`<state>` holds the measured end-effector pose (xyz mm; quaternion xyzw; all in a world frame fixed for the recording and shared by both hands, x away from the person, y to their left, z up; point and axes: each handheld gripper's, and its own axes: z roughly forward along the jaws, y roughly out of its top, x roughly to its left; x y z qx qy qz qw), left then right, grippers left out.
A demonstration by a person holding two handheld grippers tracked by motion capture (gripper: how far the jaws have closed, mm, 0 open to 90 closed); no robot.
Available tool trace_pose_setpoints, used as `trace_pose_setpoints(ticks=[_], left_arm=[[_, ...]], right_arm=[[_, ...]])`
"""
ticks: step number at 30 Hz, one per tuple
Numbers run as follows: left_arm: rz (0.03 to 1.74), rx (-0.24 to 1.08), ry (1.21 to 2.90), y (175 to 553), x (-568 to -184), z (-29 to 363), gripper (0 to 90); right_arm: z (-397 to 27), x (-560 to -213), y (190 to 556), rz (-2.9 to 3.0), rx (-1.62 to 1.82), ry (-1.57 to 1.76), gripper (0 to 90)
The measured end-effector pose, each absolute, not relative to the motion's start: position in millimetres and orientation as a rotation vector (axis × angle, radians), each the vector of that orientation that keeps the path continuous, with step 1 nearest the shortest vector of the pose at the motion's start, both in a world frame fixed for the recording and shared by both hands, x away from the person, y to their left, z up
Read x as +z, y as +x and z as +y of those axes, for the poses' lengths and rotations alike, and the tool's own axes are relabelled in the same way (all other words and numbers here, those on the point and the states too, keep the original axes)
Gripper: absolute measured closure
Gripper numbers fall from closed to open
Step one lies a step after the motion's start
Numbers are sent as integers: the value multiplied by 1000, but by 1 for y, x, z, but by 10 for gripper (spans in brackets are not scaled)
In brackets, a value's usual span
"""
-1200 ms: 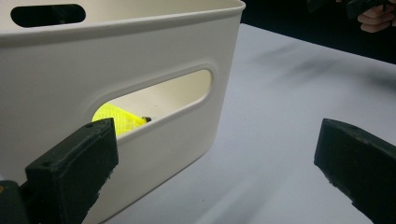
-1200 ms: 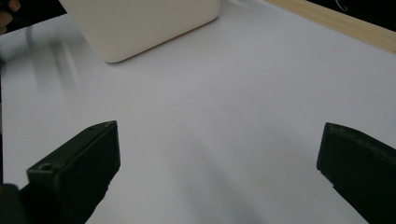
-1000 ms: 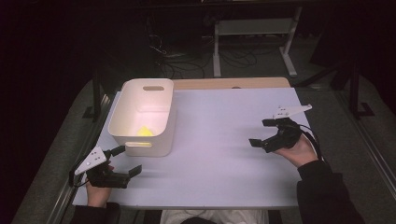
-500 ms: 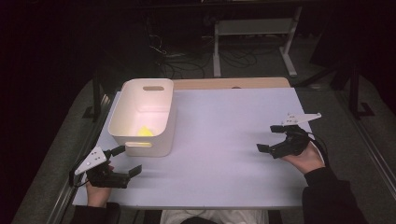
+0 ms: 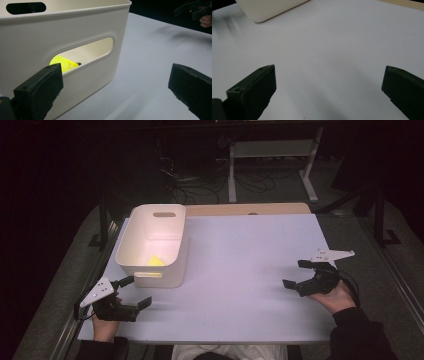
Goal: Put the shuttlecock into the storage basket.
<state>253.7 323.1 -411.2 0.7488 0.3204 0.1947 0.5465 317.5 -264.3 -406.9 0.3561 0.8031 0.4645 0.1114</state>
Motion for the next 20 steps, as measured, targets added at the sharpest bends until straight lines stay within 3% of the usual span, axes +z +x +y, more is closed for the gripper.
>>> trace_pose_setpoints(ticks=[20], left_arm=[[758, 459, 1766, 253, -411, 323, 0]], right_arm=[[-281, -424, 298, 2314, 1354, 1077, 0]])
